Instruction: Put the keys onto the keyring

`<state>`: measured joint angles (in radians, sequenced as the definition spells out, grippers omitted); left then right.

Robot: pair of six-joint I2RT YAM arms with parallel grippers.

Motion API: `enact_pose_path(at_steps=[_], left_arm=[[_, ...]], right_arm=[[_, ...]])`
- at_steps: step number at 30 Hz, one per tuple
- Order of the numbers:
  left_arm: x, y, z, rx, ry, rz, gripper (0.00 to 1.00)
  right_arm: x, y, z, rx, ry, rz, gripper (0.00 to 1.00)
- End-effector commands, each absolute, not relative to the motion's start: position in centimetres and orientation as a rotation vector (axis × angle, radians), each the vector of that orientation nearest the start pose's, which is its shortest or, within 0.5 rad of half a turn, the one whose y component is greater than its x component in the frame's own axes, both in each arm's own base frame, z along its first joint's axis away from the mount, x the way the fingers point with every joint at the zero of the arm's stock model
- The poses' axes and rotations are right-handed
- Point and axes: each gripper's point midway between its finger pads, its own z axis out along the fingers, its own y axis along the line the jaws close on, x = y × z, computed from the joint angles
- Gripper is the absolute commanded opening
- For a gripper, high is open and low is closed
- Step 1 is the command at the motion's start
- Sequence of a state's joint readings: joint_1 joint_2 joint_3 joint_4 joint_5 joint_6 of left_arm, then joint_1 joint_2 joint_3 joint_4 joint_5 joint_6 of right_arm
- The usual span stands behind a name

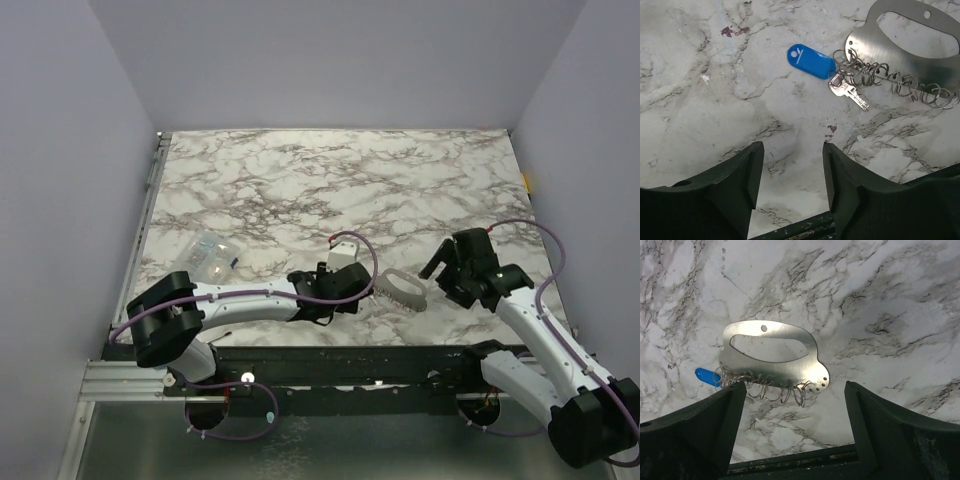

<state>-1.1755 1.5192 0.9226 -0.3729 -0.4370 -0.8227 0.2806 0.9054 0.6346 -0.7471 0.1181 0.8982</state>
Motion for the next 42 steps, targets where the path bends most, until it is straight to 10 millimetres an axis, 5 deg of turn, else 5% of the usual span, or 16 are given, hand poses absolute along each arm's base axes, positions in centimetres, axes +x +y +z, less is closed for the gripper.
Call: enact_pose_path(at_steps=[1,5,14,25,35,42], left_arm=[[18.6,-33.0,8.6,0.25,2.368,-0.37,0.54],[18.1,-34.6,9.7,0.378,2.287,-0.421,0.52],[13.8,-39.7,11.0,0.887,1.952,-0.534,0.56],[12.3,-44.6,9.4,1.226,1.755,-0.602,0.59],[11.5,-46.8,8.2,1.415,1.589,-0.644,0.5],[12.1,-46.6,8.4,1.369,1.396,-0.65,0.49]], right_arm=[[19.4,7.5,7.2,0.882,2.502,0.303,0.85],[19.0,7.7,6.5,0.88,2.52,0.317,0.76],[19.1,7.6,6.0,0.891,2.51,0.311,0.75],[20.2,4.5,9.4,0.931,2.335,0.164,0.76],[20.9,3.8,11.5,0.951,2.251,0.161,0.78],[21.1,3.6,11.9,0.932,2.226,0.166,0.79]])
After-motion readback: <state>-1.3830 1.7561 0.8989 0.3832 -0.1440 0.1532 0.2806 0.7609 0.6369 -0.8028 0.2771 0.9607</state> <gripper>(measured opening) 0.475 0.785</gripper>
